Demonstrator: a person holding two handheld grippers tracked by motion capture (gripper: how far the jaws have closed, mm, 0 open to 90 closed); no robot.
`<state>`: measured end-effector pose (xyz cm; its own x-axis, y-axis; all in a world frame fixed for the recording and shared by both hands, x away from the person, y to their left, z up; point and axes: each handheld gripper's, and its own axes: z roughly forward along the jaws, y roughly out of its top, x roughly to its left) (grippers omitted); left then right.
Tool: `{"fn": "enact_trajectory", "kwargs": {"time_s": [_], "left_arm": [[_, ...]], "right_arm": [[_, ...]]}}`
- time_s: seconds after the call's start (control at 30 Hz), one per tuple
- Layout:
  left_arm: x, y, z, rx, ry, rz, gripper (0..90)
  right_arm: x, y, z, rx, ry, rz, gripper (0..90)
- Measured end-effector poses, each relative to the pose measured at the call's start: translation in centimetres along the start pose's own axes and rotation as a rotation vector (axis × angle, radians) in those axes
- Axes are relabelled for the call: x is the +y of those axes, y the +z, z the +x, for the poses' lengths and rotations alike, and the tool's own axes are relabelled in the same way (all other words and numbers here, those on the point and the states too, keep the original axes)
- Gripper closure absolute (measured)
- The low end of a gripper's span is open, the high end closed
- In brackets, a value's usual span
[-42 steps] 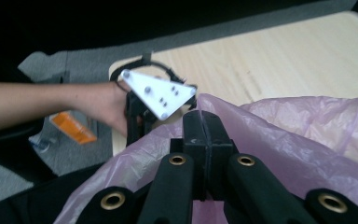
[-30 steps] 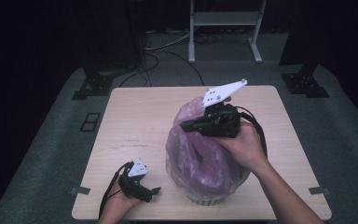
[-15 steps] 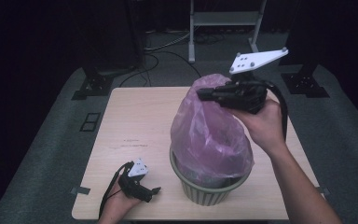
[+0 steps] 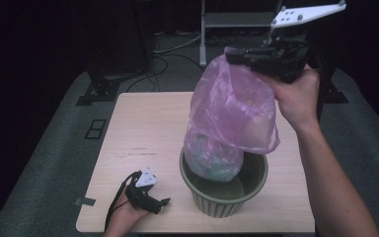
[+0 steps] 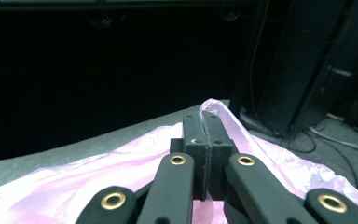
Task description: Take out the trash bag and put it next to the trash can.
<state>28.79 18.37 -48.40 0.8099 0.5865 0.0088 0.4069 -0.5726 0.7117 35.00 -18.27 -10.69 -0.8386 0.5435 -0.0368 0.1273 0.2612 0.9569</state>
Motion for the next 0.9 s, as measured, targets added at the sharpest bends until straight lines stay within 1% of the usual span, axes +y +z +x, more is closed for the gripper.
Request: {"fn": "enact_trajectory", "kwargs": {"time_s": [0.2, 0.3, 0.43, 0.53, 0.63, 0.73, 0.83, 0.9], "left_arm": [[0.0, 0.0, 0.0, -0.001, 0.000, 0.001, 0.0], [0.0, 0.0, 0.0, -0.001, 0.000, 0.001, 0.0], [0.0, 0.0, 0.0, -0.001, 0.000, 0.001, 0.0], [0.0, 0.0, 0.0, 0.000, 0.001, 0.002, 0.0], [0.0, 0.0, 0.0, 0.000, 0.001, 0.001, 0.0], [0.0, 0.0, 0.0, 0.000, 0.001, 0.000, 0.0], [0.0, 0.0, 0.0, 0.000, 0.000, 0.000, 0.0], [0.0, 0.0, 0.0, 0.000, 0.000, 0.000, 0.0]], "right_arm": [[2.5, -0.7, -1.3, -0.047, 0.000, -0.038, 90.0], [3.7, -0.9, -2.2, -0.071, 0.009, -0.056, 90.0], [4.9, -1.0, -3.1, -0.099, 0.013, -0.069, 90.0], [5.5, -0.7, -3.9, -0.126, 0.017, -0.071, 90.0], [5.4, -0.2, -5.0, -0.154, 0.025, -0.065, 90.0], [4.6, 0.6, -6.3, -0.187, 0.037, -0.054, 90.0], [3.2, 1.7, -7.6, -0.225, 0.042, -0.026, 90.0], [1.8, 2.6, -8.7, -0.245, 0.055, -0.009, 90.0]]}}
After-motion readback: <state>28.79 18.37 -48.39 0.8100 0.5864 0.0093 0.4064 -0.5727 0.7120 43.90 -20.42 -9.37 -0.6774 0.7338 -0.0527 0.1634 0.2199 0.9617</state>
